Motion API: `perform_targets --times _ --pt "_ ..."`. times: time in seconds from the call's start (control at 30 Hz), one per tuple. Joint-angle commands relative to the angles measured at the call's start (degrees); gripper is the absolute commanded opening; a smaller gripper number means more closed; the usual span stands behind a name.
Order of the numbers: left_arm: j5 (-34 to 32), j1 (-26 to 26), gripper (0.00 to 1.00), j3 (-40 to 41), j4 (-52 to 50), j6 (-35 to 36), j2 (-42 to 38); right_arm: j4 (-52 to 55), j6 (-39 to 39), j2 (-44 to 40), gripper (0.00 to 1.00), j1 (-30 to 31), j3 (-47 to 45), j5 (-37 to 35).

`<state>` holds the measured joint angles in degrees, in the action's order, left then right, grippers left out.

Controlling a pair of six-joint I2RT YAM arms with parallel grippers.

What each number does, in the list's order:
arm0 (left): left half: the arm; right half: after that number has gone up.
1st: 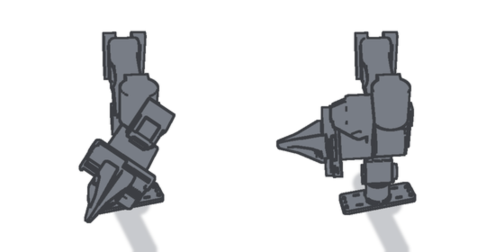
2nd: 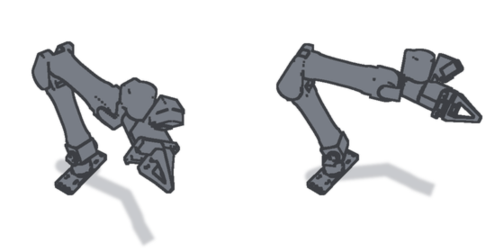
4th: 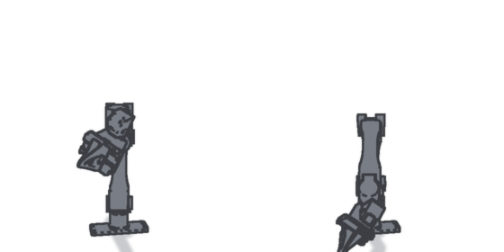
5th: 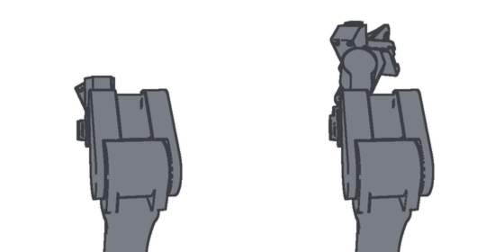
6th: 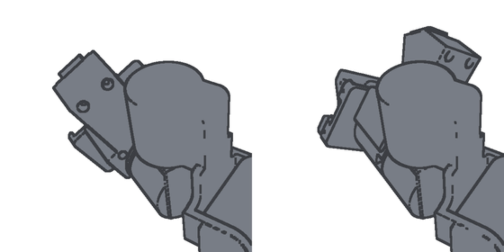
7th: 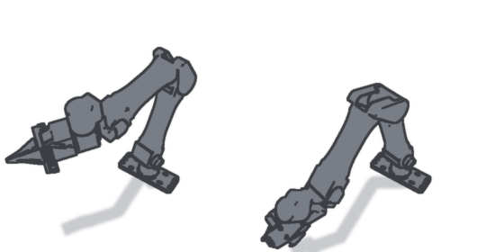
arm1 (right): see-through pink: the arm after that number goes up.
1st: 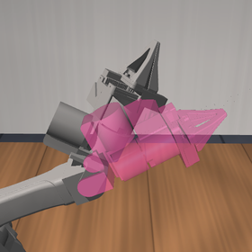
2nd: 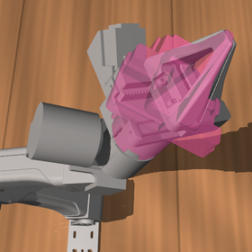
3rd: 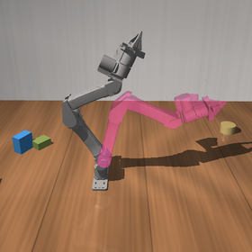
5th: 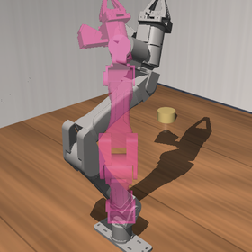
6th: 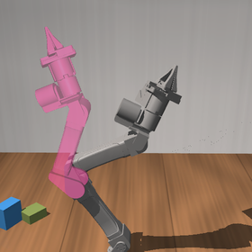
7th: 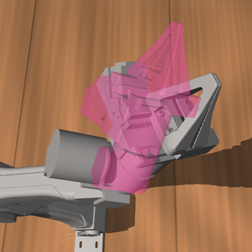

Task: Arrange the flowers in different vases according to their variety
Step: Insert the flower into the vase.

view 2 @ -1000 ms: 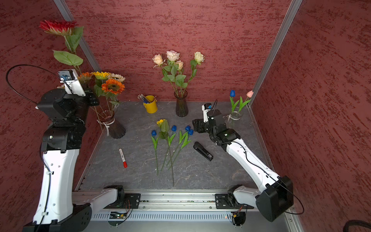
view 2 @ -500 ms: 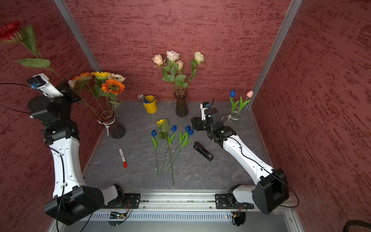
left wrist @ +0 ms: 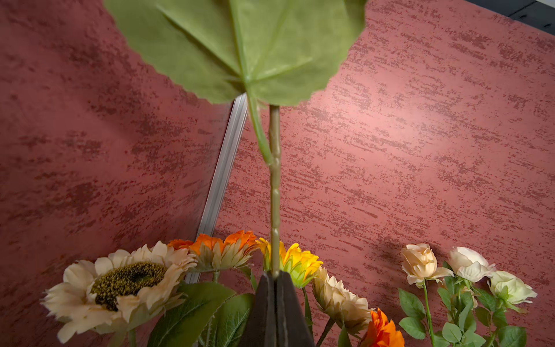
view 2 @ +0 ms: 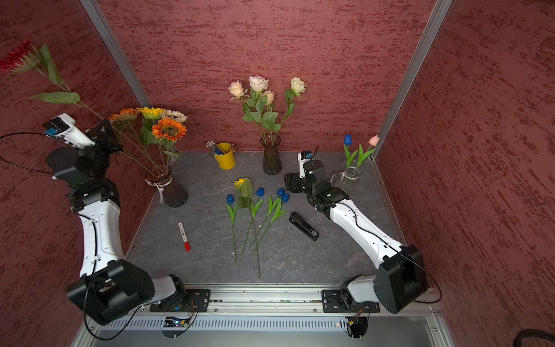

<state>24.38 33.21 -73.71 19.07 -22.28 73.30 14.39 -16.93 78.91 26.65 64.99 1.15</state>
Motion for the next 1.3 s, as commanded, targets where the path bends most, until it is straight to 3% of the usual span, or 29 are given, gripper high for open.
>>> perform_targets --times 0.0,0.07,0.43,0.67,0.7,0.77,0.8,0.87,0.97,1.17,1.27 --pt "0.31 -0.40 0.00 1.56 4.82 2.06 -0.61 -2.19 0.49 0.69 0.77 -0.38 0.49 1.06" --pt "-1.07 -0.99 0.00 2.06 5.41 5.15 -0.78 -2.39 0.33 0.73 0.76 -0.51 0.36 1.20" --pt "-1.68 -1.46 0.00 5.76 13.76 7.97 3.17 -0.75 0.24 0.28 0.76 -0.65 0.90 0.92" --pt "-3.01 -3.81 0.00 11.26 9.73 9.16 6.10 -0.14 -0.22 0.65 0.76 -0.73 1.54 0.86" --pt "-3.66 -4.16 0.08 11.85 5.73 8.42 6.24 -0.07 -0.42 0.78 0.76 -0.72 1.63 1.11" --pt "-4.85 -5.17 0.66 11.23 -6.85 7.72 5.38 -0.04 -0.86 0.97 0.76 -0.73 1.72 1.48" --pt "-5.20 -5.94 0.72 11.96 -10.21 7.43 4.18 0.17 -0.98 1.10 0.76 -0.73 1.85 1.70" --pt "-7.16 -8.78 0.81 17.13 -12.59 7.28 -1.63 0.62 -1.39 1.60 0.76 -0.64 2.24 2.57" --pt "-16.94 -15.24 0.96 20.43 -20.48 11.04 -11.41 0.94 -2.13 2.29 0.76 -0.61 2.66 4.77" --pt "-17.94 -17.91 1.00 17.91 -41.85 6.64 -20.68 3.79 -2.88 3.68 0.75 0.51 2.46 9.48" --pt "-20.31 -19.85 1.00 20.67 -46.77 4.54 -26.10 4.28 -3.78 4.18 0.74 2.03 0.82 12.43"
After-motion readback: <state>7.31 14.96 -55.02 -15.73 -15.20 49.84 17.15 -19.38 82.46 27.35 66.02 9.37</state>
